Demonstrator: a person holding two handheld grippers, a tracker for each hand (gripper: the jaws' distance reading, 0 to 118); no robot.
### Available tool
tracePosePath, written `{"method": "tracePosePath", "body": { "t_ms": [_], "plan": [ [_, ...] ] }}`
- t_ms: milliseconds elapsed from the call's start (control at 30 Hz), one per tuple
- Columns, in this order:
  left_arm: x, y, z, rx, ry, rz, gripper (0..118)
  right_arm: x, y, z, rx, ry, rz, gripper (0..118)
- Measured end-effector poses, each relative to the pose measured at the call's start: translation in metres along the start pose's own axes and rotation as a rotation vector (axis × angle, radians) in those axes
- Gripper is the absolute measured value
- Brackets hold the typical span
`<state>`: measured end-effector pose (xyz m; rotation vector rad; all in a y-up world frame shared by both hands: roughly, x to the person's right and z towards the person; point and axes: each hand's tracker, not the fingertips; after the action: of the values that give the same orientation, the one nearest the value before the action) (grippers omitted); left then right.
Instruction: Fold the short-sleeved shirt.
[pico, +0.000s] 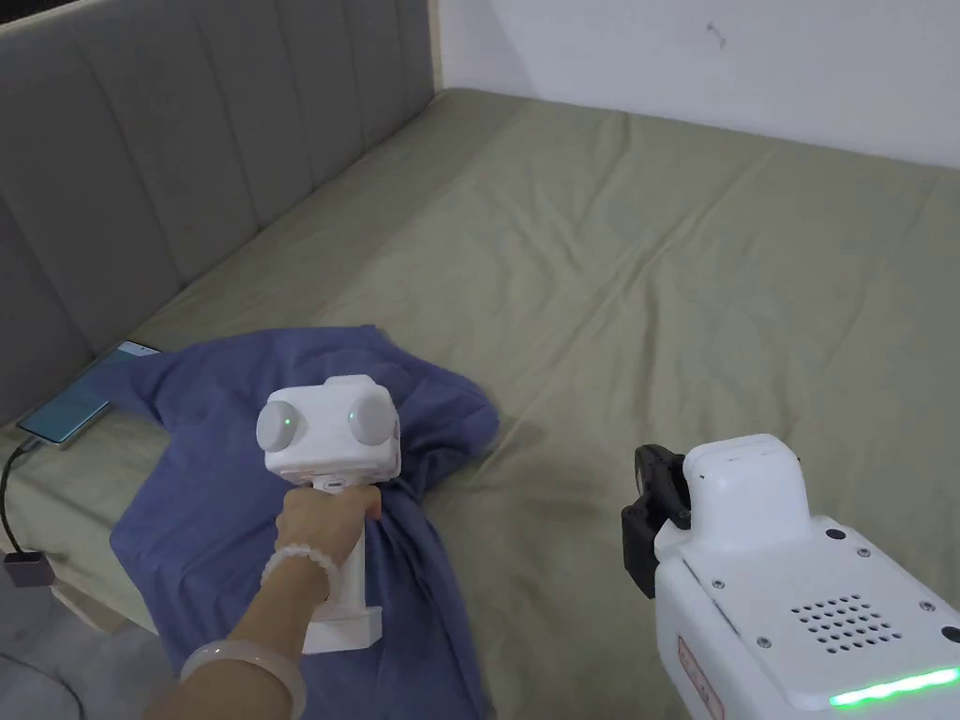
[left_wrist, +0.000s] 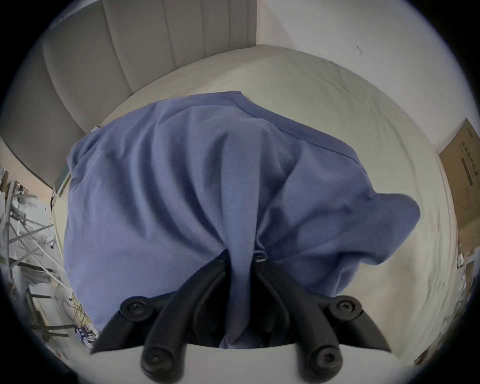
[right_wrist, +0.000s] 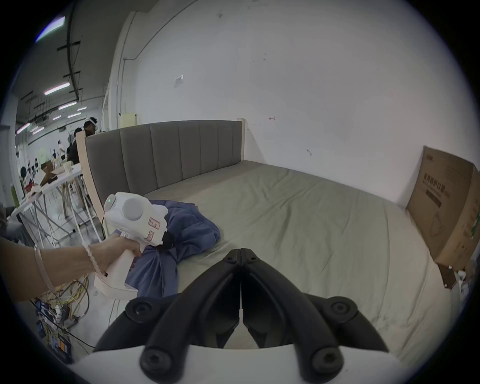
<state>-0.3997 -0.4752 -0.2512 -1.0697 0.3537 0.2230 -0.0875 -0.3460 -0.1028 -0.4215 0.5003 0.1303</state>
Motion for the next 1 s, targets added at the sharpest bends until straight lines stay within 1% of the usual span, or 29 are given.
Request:
{"method": "tracePosePath", "body": {
  "t_ms": [67, 133, 167, 267, 300, 333, 400, 433, 467, 533, 567, 633, 700, 800, 867, 900, 1000],
  "plan": [
    [0.011, 0.005, 0.009, 0.004, 0.016, -0.02, 8, 0.002, -0.001, 0.004, 0.0, -0.006, 0.001, 0],
    [0.018, 0.018, 0.015, -0.022, 0.022, -0.024, 7, 0.005, -0.002, 0.009, 0.001, -0.025, 0.02, 0],
    [0.007, 0.006, 0.007, -0.041, 0.001, 0.017, 7, 0.007, -0.001, 0.012, 0.002, -0.029, 0.022, 0],
    [-0.002, 0.01, 0.013, -0.048, -0.078, 0.143, 7, 0.018, 0.0, 0.024, 0.019, -0.057, 0.01, 0],
    [-0.018, 0.011, 0.033, -0.037, -0.103, 0.178, 7, 0.023, 0.0, 0.028, 0.025, -0.065, 0.006, 0],
    [-0.019, 0.012, 0.041, -0.024, -0.125, 0.207, 7, 0.027, 0.001, 0.031, 0.029, -0.079, 0.003, 0],
    [-0.012, 0.018, 0.061, 0.026, -0.146, 0.217, 7, 0.035, 0.001, 0.038, 0.036, -0.096, -0.005, 0],
    [-0.028, 0.031, 0.049, 0.044, -0.165, 0.218, 7, 0.038, 0.001, 0.042, 0.04, -0.109, -0.013, 0],
    [-0.026, 0.036, 0.059, 0.067, -0.177, 0.215, 7, 0.041, 0.001, 0.046, 0.044, -0.115, -0.02, 0],
    [-0.016, 0.049, 0.079, 0.153, -0.217, 0.175, 7, 0.048, 0.001, 0.053, 0.049, -0.13, -0.032, 0],
    [-0.006, 0.046, 0.106, 0.184, -0.243, 0.171, 7, 0.05, 0.001, 0.057, 0.052, -0.139, -0.035, 0],
    [0.012, 0.058, 0.133, 0.234, -0.322, 0.178, 7, 0.057, 0.001, 0.066, 0.067, -0.165, -0.042, 0],
    [0.033, 0.071, 0.158, 0.274, -0.386, 0.128, 8, 0.064, 0.002, 0.075, 0.08, -0.19, -0.056, 0],
    [0.092, 0.077, 0.198, 0.344, -0.442, -0.018, 8, 0.078, 0.003, 0.091, 0.105, -0.241, -0.067, 0],
    [0.131, 0.076, 0.222, 0.353, -0.533, -0.084, 8, 0.09, 0.005, 0.103, 0.122, -0.292, -0.071, 0],
    [0.153, 0.073, 0.233, 0.354, -0.587, -0.095, 8, 0.098, 0.005, 0.111, 0.132, -0.316, -0.081, 0],
    [0.22, 0.06, 0.261, 0.355, -0.739, -0.2, 8, 0.124, 0.006, 0.138, 0.163, -0.406, -0.119, 0]
  ]
}}
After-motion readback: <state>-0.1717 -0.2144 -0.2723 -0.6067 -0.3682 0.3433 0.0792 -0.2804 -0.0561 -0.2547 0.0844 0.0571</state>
